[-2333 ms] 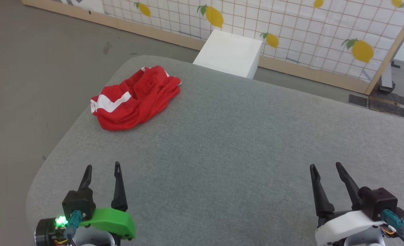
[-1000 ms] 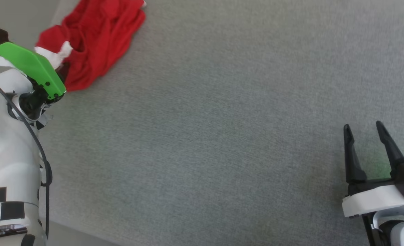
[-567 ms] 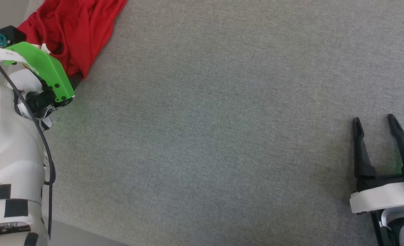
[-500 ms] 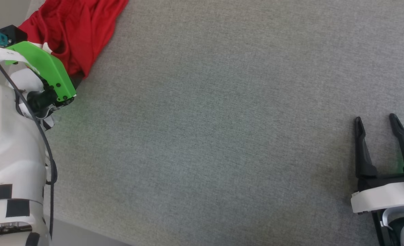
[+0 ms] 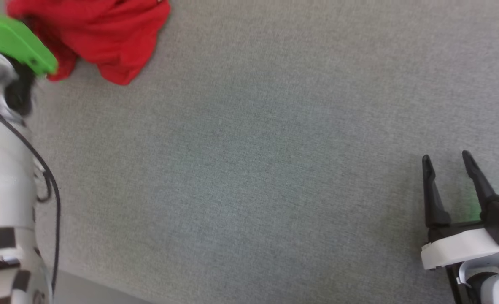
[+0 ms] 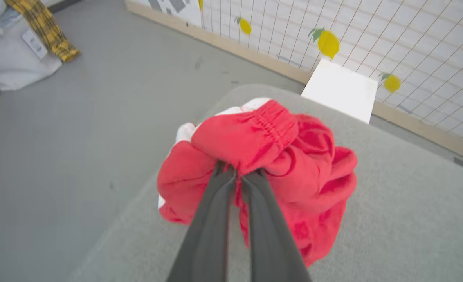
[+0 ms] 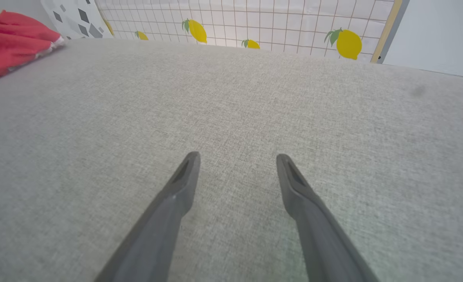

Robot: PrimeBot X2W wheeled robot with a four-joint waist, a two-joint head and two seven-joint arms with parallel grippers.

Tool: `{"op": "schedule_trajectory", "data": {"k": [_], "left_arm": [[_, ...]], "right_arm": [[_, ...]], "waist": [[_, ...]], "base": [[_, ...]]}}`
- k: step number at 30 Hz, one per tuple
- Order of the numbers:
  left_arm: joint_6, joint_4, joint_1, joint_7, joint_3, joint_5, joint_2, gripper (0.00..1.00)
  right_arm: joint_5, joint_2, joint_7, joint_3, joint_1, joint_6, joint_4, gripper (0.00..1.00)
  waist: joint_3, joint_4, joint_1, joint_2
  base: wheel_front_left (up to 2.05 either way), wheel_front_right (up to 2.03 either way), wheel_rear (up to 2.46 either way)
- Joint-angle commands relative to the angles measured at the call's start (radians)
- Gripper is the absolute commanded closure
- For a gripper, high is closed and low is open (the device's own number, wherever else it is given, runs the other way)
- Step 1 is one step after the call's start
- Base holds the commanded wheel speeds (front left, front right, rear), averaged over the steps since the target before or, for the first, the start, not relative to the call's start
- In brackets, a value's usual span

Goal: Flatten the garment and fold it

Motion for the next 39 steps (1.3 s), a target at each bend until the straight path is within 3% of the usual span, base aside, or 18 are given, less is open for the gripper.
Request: {"op": "schedule_trajectory", "data": {"k": [1,11,17,23,24,30,39], "left_arm": [[-0.012,-0.012,-0.048,-0.025,-0.007,0.01,0.011,1.0],[-0.066,-0.099,-0.261,-0.081,-0.094,0.041,0.039,1.0],[-0.083,-0.146,-0.345,-0.057,-0.174,-0.003,-0.007,1.0],[-0.087,-0.2,-0.359,0.009,-0.298,-0.124,-0.072,1.0],[-0.087,-0.239,-0.332,0.047,-0.361,-0.191,-0.092,1.0],[-0.087,-0.284,-0.204,0.097,-0.483,-0.275,-0.148,1.0],[-0.087,-0.233,0.097,0.087,-0.695,-0.285,-0.202,1.0]], "right_arm": [[0.014,-0.001,-0.014,0.006,-0.005,-0.001,0.016,0.0],[0.093,-0.001,-0.094,0.047,-0.018,-0.001,0.152,0.0],[0.143,-0.001,-0.141,0.073,-0.019,-0.001,0.238,0.0],[0.169,-0.001,-0.17,0.078,-0.021,-0.001,0.296,0.0],[0.17,-0.001,-0.178,0.067,-0.019,-0.001,0.307,0.0],[0.167,-0.001,-0.186,0.031,-0.001,-0.001,0.309,0.0],[0.168,-0.001,-0.189,0.027,0.01,-0.001,0.306,0.0]], "waist": [[-0.052,-0.024,-0.0001,0.0],[-0.193,-0.114,-0.0001,0.0],[-0.275,-0.171,-0.0001,0.0],[-0.339,-0.228,-0.0001,0.0],[-0.361,-0.254,-0.0001,0.0],[-0.38,-0.29,-0.0001,0.0],[-0.379,-0.345,-0.0001,0.0]], "base": [[0.0,0.0,0.0],[0.0,0.0,0.0],[0.0,0.0,0.0],[0.0,0.0,0.0],[0.0,0.0,0.0],[0.0,0.0,0.0],[0.0,0.0,0.0]]}}
